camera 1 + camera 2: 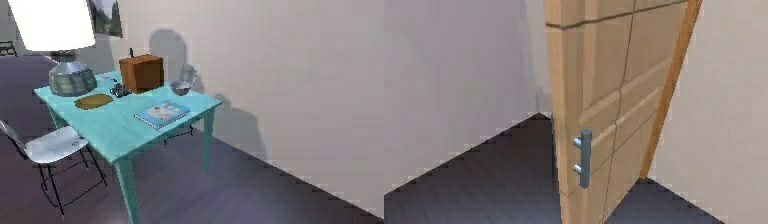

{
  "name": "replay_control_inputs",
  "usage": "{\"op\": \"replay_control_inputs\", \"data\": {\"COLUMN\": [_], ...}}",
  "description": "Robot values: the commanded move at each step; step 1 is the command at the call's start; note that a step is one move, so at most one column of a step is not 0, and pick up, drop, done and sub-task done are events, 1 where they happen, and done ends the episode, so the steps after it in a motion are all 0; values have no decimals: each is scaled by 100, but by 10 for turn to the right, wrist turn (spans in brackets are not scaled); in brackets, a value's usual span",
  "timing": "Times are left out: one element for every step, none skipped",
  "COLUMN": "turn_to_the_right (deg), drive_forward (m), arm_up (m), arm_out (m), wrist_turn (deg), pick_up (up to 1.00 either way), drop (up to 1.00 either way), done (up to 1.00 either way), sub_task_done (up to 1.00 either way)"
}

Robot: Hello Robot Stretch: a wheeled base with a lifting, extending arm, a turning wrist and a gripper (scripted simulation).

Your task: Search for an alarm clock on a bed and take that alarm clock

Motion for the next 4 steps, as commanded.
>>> {"op": "replay_control_inputs", "data": {"turn_to_the_right": [420, 0, -390, 0], "drive_forward": [0, 50, 0, 40], "arm_up": [0, 0, 0, 0], "arm_out": [0, 0, 0, 0], "wrist_turn": [0, 0, 0, 0], "pick_up": [0, 0, 0, 0], "drop": [0, 0, 0, 0], "done": [0, 0, 0, 0], "sub_task_done": [0, 0, 0, 0]}}
